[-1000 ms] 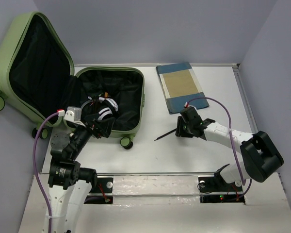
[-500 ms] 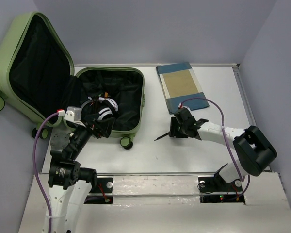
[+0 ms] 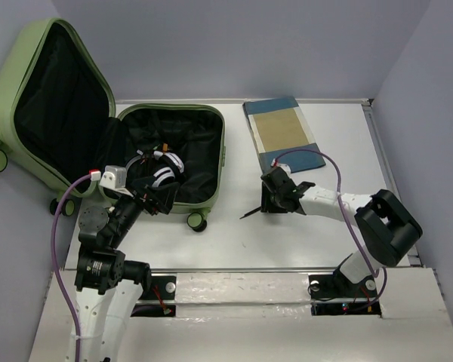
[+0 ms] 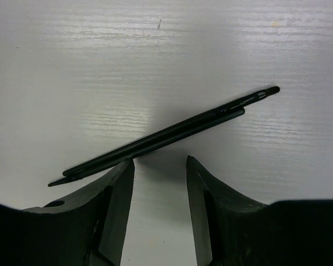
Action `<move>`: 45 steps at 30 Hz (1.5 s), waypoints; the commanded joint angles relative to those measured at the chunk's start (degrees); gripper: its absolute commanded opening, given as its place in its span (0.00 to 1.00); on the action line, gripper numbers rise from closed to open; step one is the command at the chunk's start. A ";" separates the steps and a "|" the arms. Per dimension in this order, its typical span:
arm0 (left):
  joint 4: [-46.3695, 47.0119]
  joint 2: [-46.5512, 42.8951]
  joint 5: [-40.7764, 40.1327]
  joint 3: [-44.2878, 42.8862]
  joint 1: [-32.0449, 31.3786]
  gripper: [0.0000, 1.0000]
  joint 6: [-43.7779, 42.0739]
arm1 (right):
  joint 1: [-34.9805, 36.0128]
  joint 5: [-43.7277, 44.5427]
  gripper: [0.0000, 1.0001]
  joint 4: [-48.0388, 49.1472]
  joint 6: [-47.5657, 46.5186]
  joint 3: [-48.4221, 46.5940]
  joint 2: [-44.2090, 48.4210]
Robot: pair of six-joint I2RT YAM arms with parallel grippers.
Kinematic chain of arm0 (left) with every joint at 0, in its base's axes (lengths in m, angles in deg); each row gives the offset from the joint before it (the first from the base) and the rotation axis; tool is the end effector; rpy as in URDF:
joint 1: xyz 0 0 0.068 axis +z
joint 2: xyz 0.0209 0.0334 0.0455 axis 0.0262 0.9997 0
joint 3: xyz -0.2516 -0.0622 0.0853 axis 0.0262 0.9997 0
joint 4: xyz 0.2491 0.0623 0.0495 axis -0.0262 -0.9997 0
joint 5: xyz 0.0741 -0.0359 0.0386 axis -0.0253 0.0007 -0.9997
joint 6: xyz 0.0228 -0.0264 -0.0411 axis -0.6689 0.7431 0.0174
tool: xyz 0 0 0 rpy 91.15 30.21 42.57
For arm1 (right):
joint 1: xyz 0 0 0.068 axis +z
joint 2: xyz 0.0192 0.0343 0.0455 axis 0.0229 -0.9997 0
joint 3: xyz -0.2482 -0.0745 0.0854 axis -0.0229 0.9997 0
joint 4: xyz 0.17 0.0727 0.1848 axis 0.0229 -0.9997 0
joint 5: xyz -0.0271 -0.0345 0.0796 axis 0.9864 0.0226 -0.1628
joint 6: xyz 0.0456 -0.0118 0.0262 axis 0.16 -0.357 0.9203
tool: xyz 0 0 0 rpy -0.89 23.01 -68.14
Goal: Pack the luggage
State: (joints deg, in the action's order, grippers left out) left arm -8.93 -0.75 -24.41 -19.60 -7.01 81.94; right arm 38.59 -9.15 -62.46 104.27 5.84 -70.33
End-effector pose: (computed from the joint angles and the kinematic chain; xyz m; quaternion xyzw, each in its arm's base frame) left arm 0.0862 -0.0264 0.3465 0.0766 0.6433 -0.3112 0.6953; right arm 0.2307 0.1832 0.1627 0.0025 0.9564 0.0913 0.2773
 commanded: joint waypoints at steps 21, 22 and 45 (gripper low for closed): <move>2.65 -1.47 1.47 0.04 -0.28 0.99 0.52 | 2.02 2.69 0.53 -1.52 3.41 -5.20 -4.22; 2.65 -1.48 1.47 0.04 -0.36 0.99 0.52 | 2.02 3.21 0.53 -1.43 3.41 -5.11 -4.65; 2.56 -1.56 1.38 0.04 -0.54 0.99 0.61 | 2.02 9.37 0.39 -7.14 -0.19 -1.69 -3.96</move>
State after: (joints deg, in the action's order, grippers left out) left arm -8.91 -1.52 -24.41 -19.60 -7.17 81.94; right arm 40.03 -4.01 -64.14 106.26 2.23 -73.81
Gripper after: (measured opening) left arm 0.990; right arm 0.407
